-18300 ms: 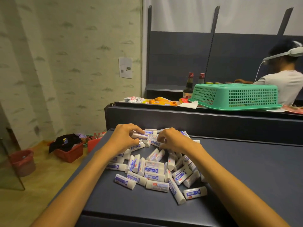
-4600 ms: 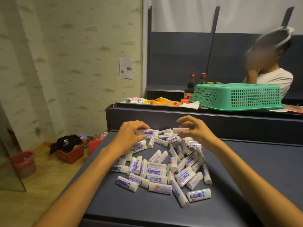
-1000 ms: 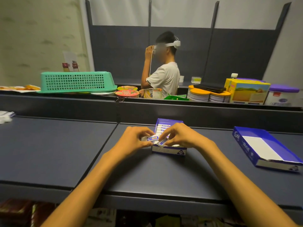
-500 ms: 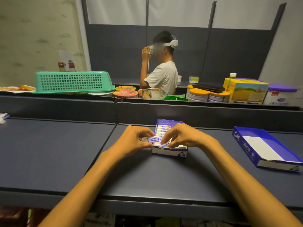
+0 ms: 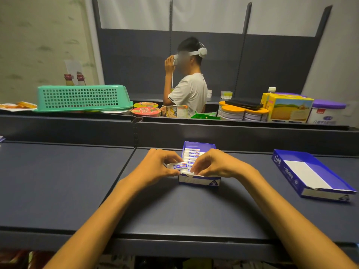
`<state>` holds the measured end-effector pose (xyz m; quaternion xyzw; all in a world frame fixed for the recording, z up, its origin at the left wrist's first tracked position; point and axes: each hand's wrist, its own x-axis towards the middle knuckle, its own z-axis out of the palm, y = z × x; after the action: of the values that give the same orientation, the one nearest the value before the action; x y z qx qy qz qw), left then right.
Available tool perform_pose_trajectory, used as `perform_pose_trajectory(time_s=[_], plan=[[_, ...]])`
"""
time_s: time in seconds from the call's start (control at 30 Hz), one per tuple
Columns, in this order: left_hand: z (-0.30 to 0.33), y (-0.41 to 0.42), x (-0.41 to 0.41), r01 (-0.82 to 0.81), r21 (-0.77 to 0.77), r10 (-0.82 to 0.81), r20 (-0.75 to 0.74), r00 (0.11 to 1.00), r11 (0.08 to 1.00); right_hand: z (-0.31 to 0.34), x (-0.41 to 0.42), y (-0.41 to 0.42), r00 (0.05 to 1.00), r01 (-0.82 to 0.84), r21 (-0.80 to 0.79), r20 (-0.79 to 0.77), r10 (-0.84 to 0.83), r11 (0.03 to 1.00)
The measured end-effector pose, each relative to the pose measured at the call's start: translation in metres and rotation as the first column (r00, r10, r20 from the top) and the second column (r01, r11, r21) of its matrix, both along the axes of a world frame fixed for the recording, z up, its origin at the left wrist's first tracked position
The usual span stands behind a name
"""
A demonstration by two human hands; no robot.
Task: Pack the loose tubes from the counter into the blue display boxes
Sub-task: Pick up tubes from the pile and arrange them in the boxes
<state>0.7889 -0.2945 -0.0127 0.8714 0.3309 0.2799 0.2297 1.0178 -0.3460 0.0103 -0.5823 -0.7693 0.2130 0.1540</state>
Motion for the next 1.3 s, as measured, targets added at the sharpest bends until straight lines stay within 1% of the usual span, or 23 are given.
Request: perform_pose_trajectory(time_s=[0.17,0.27,0.33,0.4,0.7,1.0,1.3], plan=[[0.0,0.0007,-0.0007,-0.002,-0.018,0.002,-0.006,1.0,1.0,-0.0006,-0.0006,0.001,0.997,0.034,0.071,0.061,-0.038,0.997],[0.0008,0.0007,-0.0006,-0.002,-0.017,0.002,-0.016,1.0,1.0,0.0051,0.0029,0.001,0.987,0.088,0.057,0.129,-0.094,0.995],[0.0018,-0.0001,-0.0001,0.001,-0.015,-0.001,-0.016,1.0,1.0,0.0054,0.0037,0.0009,0.976,0.097,0.03,0.192,-0.101,0.995],[0.0026,-0.0003,0.0002,0.0,-0.016,0.0,-0.015,1.0,1.0,0.0048,0.0022,0.0014,0.973,0.093,0.0,0.212,-0.091,0.996],[0.0021,0.0001,-0.0026,0.002,-0.012,-0.002,-0.005,1.0,1.0,0.0002,-0.001,0.0047,0.989,0.071,-0.066,0.136,-0.061,0.995],[0.0029,0.0023,-0.0033,0.005,-0.032,-0.006,-0.029,1.0,0.999,0.0036,-0.0005,0.0044,0.985,0.086,-0.059,0.156,-0.076,0.995],[0.0035,0.0002,-0.0016,0.0,-0.02,-0.001,-0.016,1.0,1.0,0.003,-0.0006,0.0033,0.99,0.067,-0.077,0.126,-0.057,0.995]])
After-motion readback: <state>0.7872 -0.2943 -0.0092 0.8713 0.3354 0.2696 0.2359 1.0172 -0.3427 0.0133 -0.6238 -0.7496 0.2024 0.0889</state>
